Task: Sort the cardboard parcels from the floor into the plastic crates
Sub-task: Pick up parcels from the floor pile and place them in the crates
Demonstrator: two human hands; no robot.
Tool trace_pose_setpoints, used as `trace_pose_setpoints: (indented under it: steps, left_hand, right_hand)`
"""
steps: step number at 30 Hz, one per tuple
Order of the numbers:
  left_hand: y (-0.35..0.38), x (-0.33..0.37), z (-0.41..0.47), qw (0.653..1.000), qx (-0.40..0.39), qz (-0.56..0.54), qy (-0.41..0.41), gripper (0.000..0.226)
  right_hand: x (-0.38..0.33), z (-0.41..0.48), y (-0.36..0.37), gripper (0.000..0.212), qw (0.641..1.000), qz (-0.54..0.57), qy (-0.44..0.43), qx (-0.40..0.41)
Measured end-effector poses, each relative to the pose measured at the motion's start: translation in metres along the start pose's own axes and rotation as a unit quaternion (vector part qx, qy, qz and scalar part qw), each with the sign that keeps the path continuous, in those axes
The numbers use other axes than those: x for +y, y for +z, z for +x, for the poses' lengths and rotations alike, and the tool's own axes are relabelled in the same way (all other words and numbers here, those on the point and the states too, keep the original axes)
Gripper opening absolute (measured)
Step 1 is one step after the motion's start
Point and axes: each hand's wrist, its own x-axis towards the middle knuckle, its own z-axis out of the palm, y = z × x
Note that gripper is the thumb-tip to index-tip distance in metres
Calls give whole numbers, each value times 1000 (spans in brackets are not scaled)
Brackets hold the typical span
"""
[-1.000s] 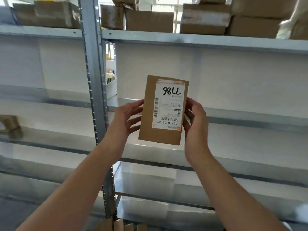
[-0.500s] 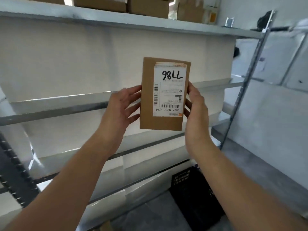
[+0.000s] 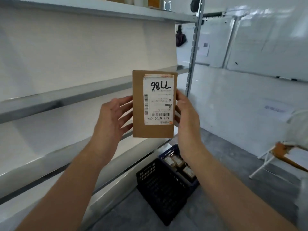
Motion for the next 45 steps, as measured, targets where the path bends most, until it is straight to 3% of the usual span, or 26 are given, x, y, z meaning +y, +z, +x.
trace_pose_setpoints:
  steps: [3, 10, 29, 36, 45]
  left_hand:
    - [60, -33, 31, 1000, -4, -4, -16, 53]
    - [158, -107, 95, 997, -24, -19, -68, 52]
    - [269, -284, 360, 981, -22, 6, -195, 52]
    - [342, -335, 438, 978, 34, 21, -204, 51]
    - [399, -396, 490, 962, 179, -8, -206, 55]
  right_hand:
    - [16, 44, -62, 36, 1000, -7, 16, 9]
    - [64, 126, -166, 43, 998, -25, 53, 12]
    - [240, 379, -263, 40, 986, -56, 154, 39]
    - [296, 481, -324, 43, 984, -49, 174, -2]
    - [355, 599, -368, 31, 962, -27, 231, -145]
